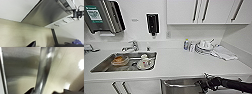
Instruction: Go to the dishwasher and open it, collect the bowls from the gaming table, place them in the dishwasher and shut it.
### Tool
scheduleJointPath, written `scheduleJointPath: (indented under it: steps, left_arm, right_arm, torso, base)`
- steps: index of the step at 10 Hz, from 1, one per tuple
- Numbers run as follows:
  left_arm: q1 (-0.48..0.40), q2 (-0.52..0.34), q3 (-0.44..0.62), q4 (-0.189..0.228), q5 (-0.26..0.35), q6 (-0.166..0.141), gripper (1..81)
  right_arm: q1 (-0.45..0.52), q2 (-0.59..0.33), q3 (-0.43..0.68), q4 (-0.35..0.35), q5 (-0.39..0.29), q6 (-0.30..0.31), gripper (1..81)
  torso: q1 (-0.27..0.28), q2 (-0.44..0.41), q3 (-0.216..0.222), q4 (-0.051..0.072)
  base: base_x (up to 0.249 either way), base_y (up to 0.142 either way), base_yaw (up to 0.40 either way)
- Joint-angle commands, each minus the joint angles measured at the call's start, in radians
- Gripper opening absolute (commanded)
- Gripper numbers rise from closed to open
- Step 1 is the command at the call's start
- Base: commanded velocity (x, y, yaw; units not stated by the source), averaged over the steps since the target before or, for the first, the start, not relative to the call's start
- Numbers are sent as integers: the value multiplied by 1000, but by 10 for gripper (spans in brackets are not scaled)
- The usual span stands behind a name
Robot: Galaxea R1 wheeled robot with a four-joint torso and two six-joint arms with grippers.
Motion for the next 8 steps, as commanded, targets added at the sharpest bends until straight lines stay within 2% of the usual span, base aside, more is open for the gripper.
scheduleJointPath:
  steps: [1, 3, 5, 6, 8]
  left_arm:
    - [-58, -48, 29, 29, 25, 3, 811]
    - [-56, -46, 29, 29, 25, 3, 811]
    - [-58, -43, 28, 29, 25, 3, 811]
    - [-58, -43, 26, 29, 25, 3, 811]
    - [-58, -43, 25, 29, 25, 3, 811]
  right_arm:
    - [15, -61, 104, -182, -187, 201, 811]
    - [-3, -47, 96, -219, -187, 238, 811]
    - [-32, -40, 78, -219, -186, 274, 811]
    - [-49, -44, 64, -218, -181, 320, 811]
    - [-66, -73, 70, -213, -170, 348, 811]
  torso:
    - [0, 0, 0, 0]
    - [0, 0, 0, 0]
    - [0, 0, 0, 0]
    - [0, 0, 0, 0]
    - [0, 0, 0, 0]
  base:
    - [0, 0, 0]
    - [0, 0, 0]
    - [0, 0, 0]
    - [0, 0, 0]
    - [0, 0, 0]
